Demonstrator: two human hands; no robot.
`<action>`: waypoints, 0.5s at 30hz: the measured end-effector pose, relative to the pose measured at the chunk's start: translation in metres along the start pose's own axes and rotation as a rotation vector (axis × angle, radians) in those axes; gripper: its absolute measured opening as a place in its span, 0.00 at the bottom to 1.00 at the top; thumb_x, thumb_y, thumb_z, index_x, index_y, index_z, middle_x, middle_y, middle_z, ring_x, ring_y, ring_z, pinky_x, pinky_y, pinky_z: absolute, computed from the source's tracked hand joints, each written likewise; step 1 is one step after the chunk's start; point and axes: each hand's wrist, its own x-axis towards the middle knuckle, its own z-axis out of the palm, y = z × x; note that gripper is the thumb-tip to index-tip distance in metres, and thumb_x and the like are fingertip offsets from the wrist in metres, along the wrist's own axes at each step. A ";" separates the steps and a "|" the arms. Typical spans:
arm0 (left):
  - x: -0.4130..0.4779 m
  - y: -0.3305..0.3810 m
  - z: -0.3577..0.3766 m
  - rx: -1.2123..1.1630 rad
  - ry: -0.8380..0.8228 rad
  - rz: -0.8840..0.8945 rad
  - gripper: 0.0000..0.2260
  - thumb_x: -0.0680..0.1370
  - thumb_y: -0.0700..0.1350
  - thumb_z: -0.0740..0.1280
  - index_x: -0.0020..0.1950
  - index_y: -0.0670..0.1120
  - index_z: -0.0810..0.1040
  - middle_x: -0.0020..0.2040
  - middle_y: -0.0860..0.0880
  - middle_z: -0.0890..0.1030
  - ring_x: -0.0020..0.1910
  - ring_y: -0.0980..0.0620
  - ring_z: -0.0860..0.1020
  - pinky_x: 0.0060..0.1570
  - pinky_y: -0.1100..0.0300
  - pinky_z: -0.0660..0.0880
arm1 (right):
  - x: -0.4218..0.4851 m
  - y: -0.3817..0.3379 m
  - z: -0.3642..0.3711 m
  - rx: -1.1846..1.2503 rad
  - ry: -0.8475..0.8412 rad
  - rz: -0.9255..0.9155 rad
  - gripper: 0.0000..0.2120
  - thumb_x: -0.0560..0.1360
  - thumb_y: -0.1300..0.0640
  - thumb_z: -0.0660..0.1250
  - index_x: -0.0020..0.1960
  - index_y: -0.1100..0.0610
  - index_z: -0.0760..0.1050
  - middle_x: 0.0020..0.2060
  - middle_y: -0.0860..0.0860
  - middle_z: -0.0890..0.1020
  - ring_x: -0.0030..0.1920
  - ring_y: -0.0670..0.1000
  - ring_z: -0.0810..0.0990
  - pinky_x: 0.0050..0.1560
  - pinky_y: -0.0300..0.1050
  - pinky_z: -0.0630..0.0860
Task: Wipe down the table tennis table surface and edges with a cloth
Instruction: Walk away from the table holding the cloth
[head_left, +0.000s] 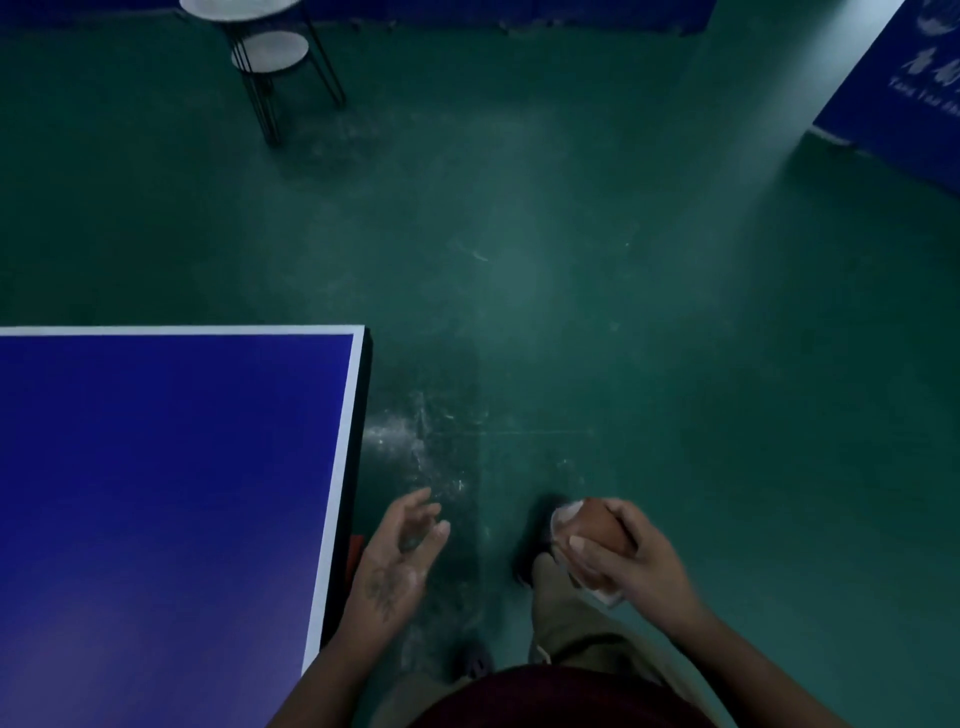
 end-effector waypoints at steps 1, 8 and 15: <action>0.017 0.007 0.003 0.010 0.009 -0.004 0.22 0.76 0.56 0.73 0.70 0.61 0.77 0.64 0.58 0.85 0.65 0.64 0.81 0.62 0.68 0.77 | 0.018 -0.006 0.000 0.004 0.005 0.007 0.22 0.71 0.53 0.83 0.61 0.53 0.81 0.52 0.46 0.87 0.52 0.49 0.88 0.46 0.40 0.82; 0.146 0.076 0.034 0.049 0.097 -0.016 0.19 0.82 0.40 0.74 0.72 0.51 0.77 0.66 0.51 0.83 0.65 0.60 0.82 0.66 0.62 0.79 | 0.178 -0.069 -0.019 -0.062 -0.112 -0.002 0.19 0.74 0.59 0.82 0.61 0.49 0.80 0.53 0.45 0.86 0.51 0.43 0.86 0.47 0.36 0.80; 0.259 0.150 0.047 -0.041 0.207 0.022 0.19 0.81 0.41 0.74 0.72 0.52 0.78 0.65 0.50 0.83 0.65 0.54 0.83 0.65 0.55 0.80 | 0.311 -0.168 -0.044 -0.082 -0.136 -0.127 0.20 0.71 0.45 0.82 0.58 0.35 0.78 0.54 0.36 0.85 0.51 0.41 0.86 0.42 0.38 0.82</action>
